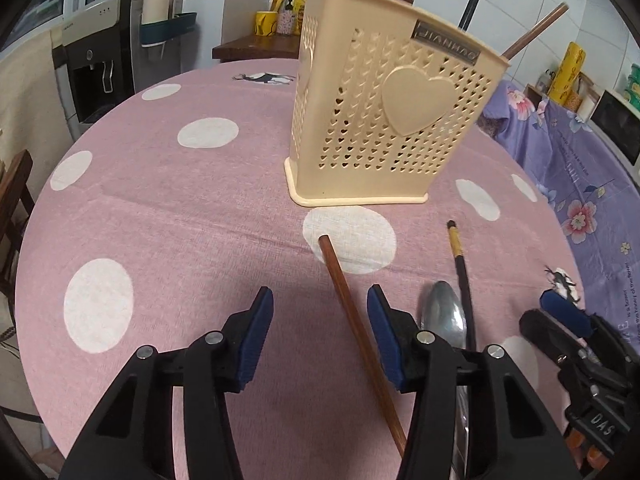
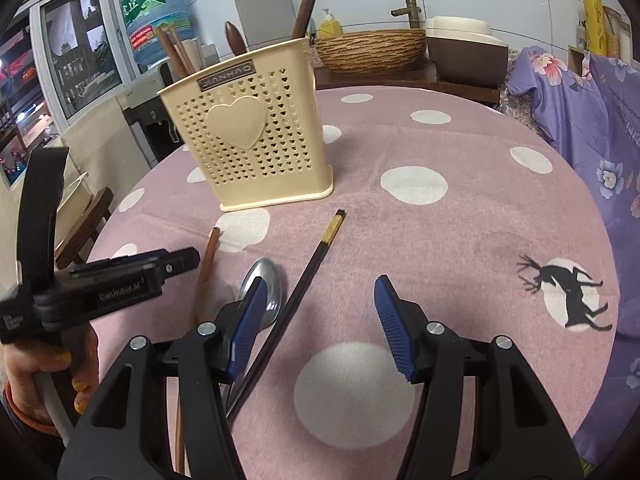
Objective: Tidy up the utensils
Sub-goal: 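Move the left tool to a wooden chopstick while the right tool moves to a gold-tipped black chopstick, then close the left tool on the wooden chopstick while the right tool grasps the black chopstick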
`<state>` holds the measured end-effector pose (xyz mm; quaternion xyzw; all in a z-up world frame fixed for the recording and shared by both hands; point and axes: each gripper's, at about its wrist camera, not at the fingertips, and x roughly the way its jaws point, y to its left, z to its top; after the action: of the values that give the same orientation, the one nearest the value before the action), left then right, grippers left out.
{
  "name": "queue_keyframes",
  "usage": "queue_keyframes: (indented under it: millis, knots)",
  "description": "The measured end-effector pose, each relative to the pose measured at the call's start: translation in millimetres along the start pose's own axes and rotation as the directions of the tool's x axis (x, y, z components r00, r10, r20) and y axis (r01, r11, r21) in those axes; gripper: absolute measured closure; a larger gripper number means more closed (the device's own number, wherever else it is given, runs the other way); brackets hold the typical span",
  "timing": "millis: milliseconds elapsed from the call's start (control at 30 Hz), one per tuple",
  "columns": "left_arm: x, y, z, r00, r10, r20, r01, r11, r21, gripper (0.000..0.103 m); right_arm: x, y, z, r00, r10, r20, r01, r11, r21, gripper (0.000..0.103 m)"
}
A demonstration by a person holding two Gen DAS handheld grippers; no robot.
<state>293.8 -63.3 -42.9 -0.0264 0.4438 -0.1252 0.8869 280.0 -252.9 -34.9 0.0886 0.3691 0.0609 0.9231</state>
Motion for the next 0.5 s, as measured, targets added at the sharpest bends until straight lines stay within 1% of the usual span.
queue_keyframes:
  millis: [67, 133, 167, 233, 300, 333, 400, 467, 500]
  knots:
    - [8.0, -1.5, 2.0, 1.0, -0.008, -0.022, 0.007, 1.0, -0.008, 0.057, 12.4, 2.2, 9.9, 1.0, -0.001, -0.026, 0.0, 1.0, -0.003, 0.047]
    - [12.2, -4.5, 3.5, 1.0, 0.007, -0.026, -0.007, 1.0, -0.001, 0.059, 25.3, 5.2, 18.3, 0.999, -0.008, -0.052, 0.008, 1.0, -0.004, 0.049]
    - [13.4, -6.5, 4.2, 1.0, 0.017, -0.023, -0.017, 1.0, 0.005, 0.06, 33.0, 7.2, 22.8, 0.998, -0.015, -0.068, 0.014, 1.0, -0.01, 0.053]
    - [15.0, -9.0, 5.7, 0.999, 0.024, -0.024, -0.024, 1.0, 0.011, 0.064, 47.7, 10.0, 29.8, 0.995, -0.038, -0.095, 0.037, 0.999, -0.015, 0.058]
    - [16.4, -10.8, 6.9, 0.999, 0.033, -0.027, -0.033, 0.999, 0.02, 0.069, 61.9, 10.6, 35.0, 0.991, -0.052, -0.12, 0.051, 0.999, -0.012, 0.068]
    - [17.4, -11.3, 7.3, 0.999, 0.041, -0.026, -0.041, 0.999, 0.027, 0.072, 69.0, 10.1, 37.2, 0.989, -0.056, -0.136, 0.055, 0.998, -0.007, 0.07]
    - [18.2, -13.0, 7.5, 0.998, 0.058, -0.023, -0.057, 0.997, 0.043, 0.074, 82.9, 9.1, 40.4, 0.984, -0.062, -0.168, 0.063, 0.998, 0.001, 0.076]
    - [18.6, -13.7, 8.1, 0.998, 0.062, -0.021, -0.061, 0.997, 0.051, 0.076, 87.3, 10.6, 42.3, 0.983, -0.082, -0.165, 0.082, 0.997, -0.009, 0.078]
    - [18.9, -14.1, 8.4, 0.998, 0.065, -0.02, -0.064, 0.996, 0.055, 0.078, 88.9, 10.9, 43.2, 0.983, -0.08, -0.165, 0.08, 0.997, -0.009, 0.079]
